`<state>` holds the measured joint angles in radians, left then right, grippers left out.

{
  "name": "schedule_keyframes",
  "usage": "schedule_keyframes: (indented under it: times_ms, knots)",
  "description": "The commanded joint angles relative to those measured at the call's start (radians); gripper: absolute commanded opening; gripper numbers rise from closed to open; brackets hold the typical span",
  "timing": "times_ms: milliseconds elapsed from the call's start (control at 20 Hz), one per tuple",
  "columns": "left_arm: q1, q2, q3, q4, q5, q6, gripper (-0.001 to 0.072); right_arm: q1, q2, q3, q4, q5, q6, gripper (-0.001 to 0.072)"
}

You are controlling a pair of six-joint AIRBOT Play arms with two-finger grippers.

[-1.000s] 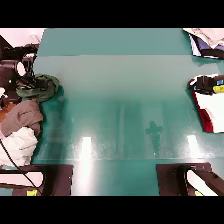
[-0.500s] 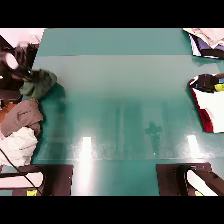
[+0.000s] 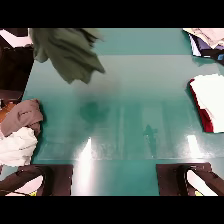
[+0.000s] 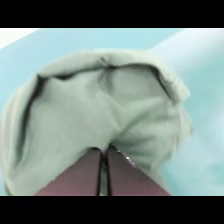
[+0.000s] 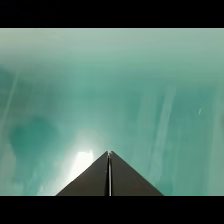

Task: Fold the shirts.

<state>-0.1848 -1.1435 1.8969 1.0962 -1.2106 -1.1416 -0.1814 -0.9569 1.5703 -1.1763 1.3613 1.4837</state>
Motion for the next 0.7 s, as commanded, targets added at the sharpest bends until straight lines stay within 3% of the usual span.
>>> schedule_keyframes:
  times_ms: [0, 200, 300, 350, 450, 500, 650]
  knots:
    - [-0.116, -0.007, 0.045, -0.188, -0.08, 0.069, 0.0027, 0.001, 0.0, 0.069, 0.0, 0.005, 0.0, 0.0023]
    - [-0.22, -0.179, 0.045, -0.188, -0.198, 0.069, 0.0027, 0.001, 0.0, 0.072, 0.0, 0.035, 0.0, 0.0023]
    - [-0.24, -0.294, 0.045, -0.187, -0.201, 0.065, 0.0027, 0.001, 0.0, 0.072, -0.001, 0.062, 0.0, 0.0023]
    - [-0.239, -0.348, 0.045, -0.183, -0.19, 0.043, 0.0061, 0.001, 0.0, 0.072, -0.001, 0.072, 0.0, 0.0023]
    - [-0.212, -0.42, 0.045, -0.133, -0.182, -0.066, 0.0498, 0.001, 0.0, 0.072, -0.001, 0.091, 0.0, 0.0023]
    - [-0.181, -0.436, 0.045, -0.117, -0.214, -0.124, 0.0535, 0.001, 0.0, 0.072, -0.001, 0.095, 0.0, 0.0023]
    - [-0.072, -0.435, 0.042, -0.115, -0.39, -0.164, 0.0535, 0.001, 0.0, 0.072, -0.002, 0.094, -0.001, 0.0023]
